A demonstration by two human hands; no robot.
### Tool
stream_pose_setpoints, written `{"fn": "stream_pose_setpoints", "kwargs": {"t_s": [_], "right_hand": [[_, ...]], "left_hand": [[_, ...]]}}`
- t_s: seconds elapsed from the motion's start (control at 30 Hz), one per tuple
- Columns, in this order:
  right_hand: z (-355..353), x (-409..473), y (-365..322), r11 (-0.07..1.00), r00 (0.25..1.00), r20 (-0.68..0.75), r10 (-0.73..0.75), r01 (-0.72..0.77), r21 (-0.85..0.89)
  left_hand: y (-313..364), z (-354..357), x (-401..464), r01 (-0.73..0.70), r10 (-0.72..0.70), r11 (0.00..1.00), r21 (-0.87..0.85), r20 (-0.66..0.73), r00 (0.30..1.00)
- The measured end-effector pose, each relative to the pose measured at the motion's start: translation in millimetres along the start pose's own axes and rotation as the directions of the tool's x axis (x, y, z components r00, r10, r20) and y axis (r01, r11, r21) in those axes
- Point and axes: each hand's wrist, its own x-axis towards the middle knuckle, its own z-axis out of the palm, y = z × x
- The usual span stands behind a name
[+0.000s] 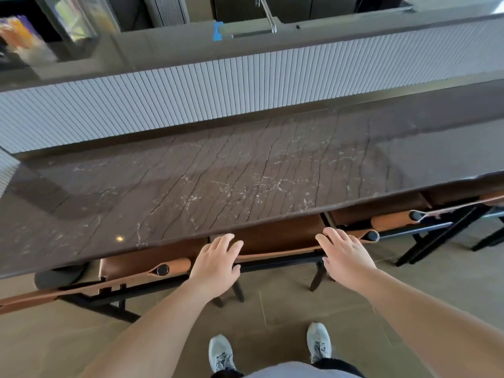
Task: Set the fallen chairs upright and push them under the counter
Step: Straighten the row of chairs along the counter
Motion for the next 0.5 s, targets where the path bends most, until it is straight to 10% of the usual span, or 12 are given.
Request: {"fn": "stream_pose_setpoints", "kwargs": {"t_s": [0.5], "right_hand": [[18.5, 7.7, 122.7, 0.983, 0.982, 0.116, -0.151, 0.161, -0.088]], "left_hand": [[45.4, 7.5, 13.5, 0.295, -0.343, 0.924, 0.243, 0.186, 0.921]]}}
